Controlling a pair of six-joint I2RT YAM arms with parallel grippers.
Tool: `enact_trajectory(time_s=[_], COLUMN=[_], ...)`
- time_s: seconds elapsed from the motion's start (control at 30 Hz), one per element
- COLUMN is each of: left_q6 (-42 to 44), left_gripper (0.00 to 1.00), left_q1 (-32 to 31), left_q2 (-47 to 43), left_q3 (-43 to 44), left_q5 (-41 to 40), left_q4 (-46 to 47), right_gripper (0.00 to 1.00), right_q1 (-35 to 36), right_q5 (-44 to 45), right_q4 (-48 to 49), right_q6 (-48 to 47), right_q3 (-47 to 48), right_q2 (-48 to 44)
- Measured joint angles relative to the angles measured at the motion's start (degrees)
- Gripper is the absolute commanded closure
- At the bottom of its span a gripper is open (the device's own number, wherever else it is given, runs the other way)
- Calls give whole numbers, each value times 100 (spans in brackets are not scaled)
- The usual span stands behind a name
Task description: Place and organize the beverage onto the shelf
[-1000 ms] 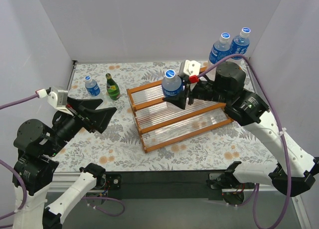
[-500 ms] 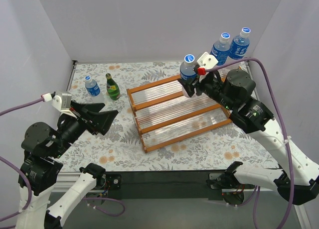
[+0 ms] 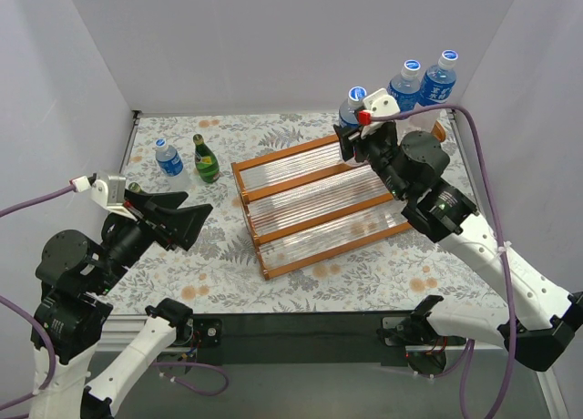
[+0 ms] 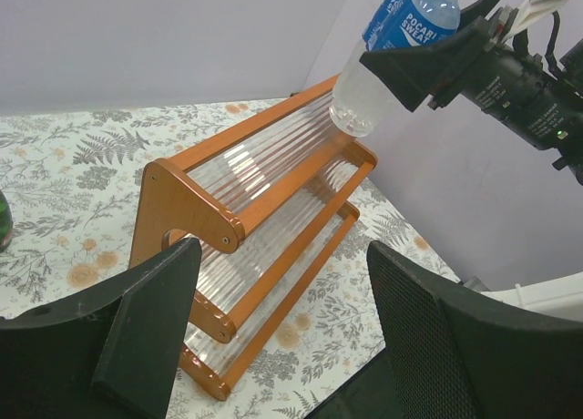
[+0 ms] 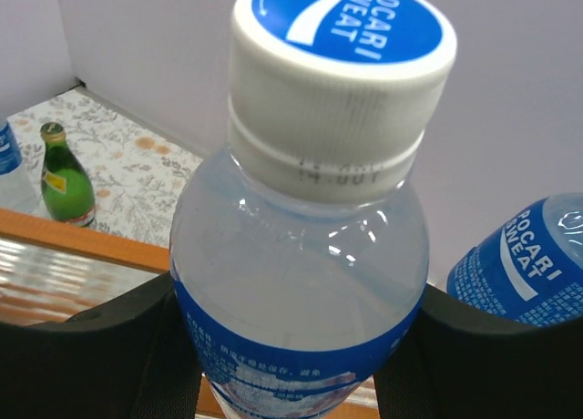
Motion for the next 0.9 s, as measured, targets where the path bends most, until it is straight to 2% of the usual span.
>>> enact_trajectory(time_s=[0.4, 0.83, 0.9], left_q6=[17, 72, 85], left_gripper=[28, 28, 28], left_q1=[0, 0, 0], left_q2=[-33, -42, -44], left_q3=[-15, -15, -15], left_q5=[-13, -72, -83], left_q4=[-48, -92, -94], right_gripper=[99, 99, 95], right_q1=[-229, -610, -658], right_q5=[634, 748, 769], right_q4=[382, 608, 649], right_q6=[243, 638, 686], right_q3=[0, 11, 11], right_q2=[490, 745, 767])
